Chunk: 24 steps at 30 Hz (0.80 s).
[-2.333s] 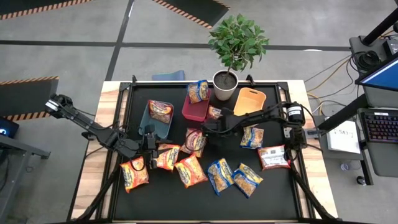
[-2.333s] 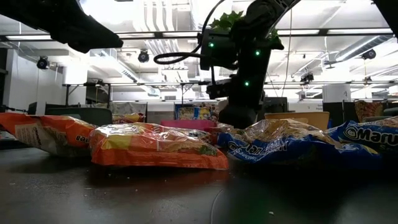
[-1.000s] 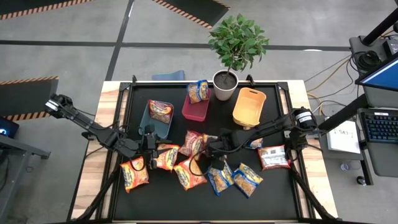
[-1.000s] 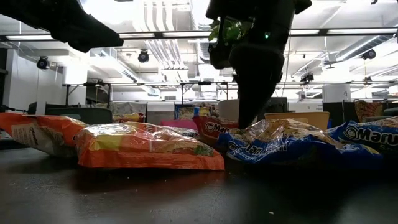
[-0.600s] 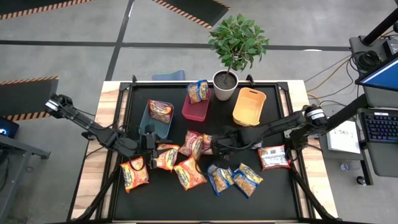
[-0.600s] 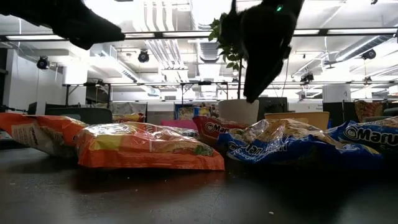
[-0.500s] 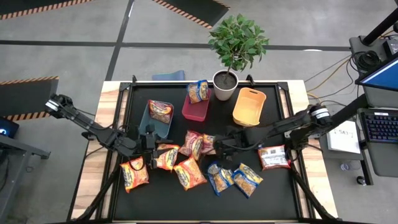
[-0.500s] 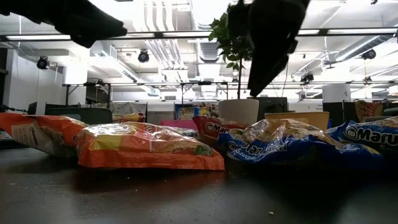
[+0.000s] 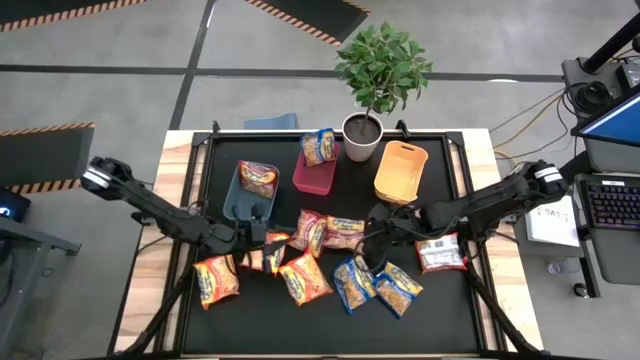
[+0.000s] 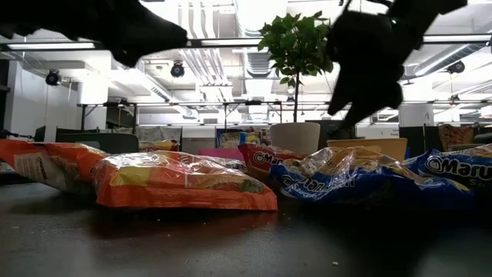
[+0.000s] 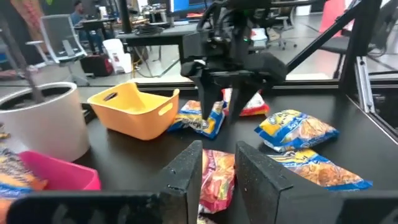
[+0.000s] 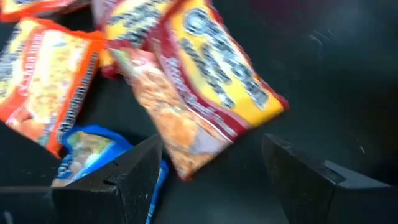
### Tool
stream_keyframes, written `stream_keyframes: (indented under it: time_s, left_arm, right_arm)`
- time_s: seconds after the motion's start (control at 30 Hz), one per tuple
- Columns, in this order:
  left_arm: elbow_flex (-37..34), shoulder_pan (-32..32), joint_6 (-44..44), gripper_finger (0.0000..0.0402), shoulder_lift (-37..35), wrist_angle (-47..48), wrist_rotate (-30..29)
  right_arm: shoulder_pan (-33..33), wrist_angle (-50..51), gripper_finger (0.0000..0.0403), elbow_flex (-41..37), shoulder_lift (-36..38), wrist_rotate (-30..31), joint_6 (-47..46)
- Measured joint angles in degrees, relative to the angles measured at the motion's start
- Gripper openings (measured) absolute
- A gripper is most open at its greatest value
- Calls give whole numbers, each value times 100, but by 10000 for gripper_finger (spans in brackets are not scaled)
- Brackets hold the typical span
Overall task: Sort Maruchan noodles
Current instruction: Put top red noodle pack into the blue bin
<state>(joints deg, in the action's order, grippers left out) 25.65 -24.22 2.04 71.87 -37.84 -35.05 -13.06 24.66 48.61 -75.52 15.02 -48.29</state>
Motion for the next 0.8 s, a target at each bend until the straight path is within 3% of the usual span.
stream_keyframes:
  time_s: [0.23,0.47,0.63,0.8]
  left_arm:
    - [637,511,-23,76,1027,-80,753]
    - [1050,678,-219,76,1723,-67,762]
    - [1092,707,48,76,1817,-82,763]
    - [1029,767,867,76,1718,-57,771]
  right_arm:
    - [94,-11,260,-416,183,6,-469]
    - [57,-386,251,-429,-90,181,-74]
    - [59,-1202,211,-428,-582,233,399]
    - [72,-1600,148,-427,-1126,365,531]
